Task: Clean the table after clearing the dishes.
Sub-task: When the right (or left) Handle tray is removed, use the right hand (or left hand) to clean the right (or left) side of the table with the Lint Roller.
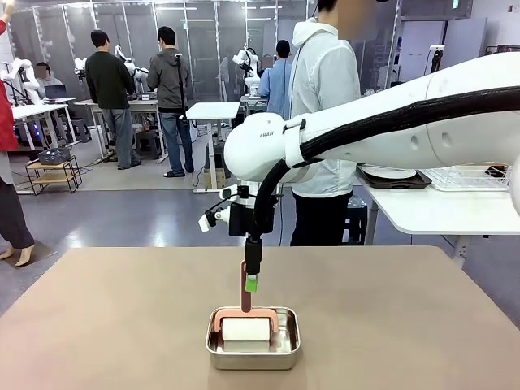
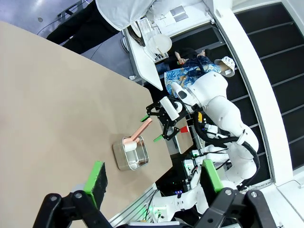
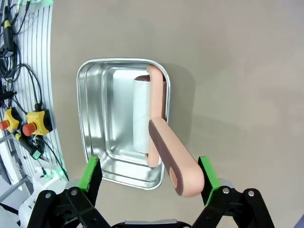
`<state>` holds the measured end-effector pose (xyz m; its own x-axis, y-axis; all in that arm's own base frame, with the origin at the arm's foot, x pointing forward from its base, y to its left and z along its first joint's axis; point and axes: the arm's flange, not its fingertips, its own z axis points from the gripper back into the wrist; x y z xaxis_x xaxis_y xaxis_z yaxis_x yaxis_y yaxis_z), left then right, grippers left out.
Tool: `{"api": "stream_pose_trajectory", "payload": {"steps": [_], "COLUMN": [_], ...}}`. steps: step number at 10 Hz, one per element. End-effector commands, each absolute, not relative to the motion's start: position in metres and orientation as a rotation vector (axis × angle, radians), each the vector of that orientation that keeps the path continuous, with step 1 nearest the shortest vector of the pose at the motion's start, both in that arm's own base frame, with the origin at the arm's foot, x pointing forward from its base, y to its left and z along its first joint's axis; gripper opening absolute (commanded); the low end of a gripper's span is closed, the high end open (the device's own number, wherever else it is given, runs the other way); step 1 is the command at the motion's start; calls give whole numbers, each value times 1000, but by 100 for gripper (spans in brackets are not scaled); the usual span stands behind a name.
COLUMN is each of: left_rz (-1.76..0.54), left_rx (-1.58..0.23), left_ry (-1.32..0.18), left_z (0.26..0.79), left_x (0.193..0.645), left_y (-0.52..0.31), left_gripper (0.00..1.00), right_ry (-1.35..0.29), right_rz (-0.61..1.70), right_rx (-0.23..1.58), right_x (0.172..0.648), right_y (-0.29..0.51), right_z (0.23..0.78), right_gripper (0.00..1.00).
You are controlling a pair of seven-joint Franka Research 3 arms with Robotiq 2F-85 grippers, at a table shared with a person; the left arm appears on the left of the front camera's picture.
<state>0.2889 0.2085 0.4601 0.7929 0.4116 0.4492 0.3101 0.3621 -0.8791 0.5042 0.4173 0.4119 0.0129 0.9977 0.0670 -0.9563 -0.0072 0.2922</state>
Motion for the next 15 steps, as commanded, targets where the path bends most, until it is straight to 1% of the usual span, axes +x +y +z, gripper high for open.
{"api": "stream_pose_trajectory", "payload": {"steps": [1, 6, 8, 9, 10, 11, 13, 14, 15], "left_rz": [79, 79, 79, 79, 79, 79, 79, 79, 79], "left_rx": [-1240, -1240, -1240, -1240, -1240, -1240, -1240, -1240, -1240], "left_ry": [-699, -699, -699, -699, -699, -699, -699, -699, -699], "left_z": [462, 462, 462, 462, 462, 462, 462, 462, 462], "left_x": [287, 287, 287, 287, 287, 287, 287, 287, 287], "left_y": [210, 210, 210, 210, 210, 210, 210, 210, 210], "left_gripper": [100, 100, 100, 100, 100, 100, 100, 100, 100], "right_ry": [225, 233, 246, 247, 248, 247, 240, 238, 235], "right_rz": [1585, 1578, 1575, 1575, 1575, 1576, 1578, 1577, 1577], "right_rx": [265, 268, 283, 277, 276, 275, 278, 277, 276], "right_x": [504, 511, 512, 512, 512, 512, 512, 513, 513], "right_y": [429, 436, 436, 436, 435, 435, 436, 436, 436], "right_z": [407, 400, 399, 398, 399, 400, 401, 402, 402], "right_gripper": [100, 100, 91, 45, 32, 0, 0, 7, 0]}}
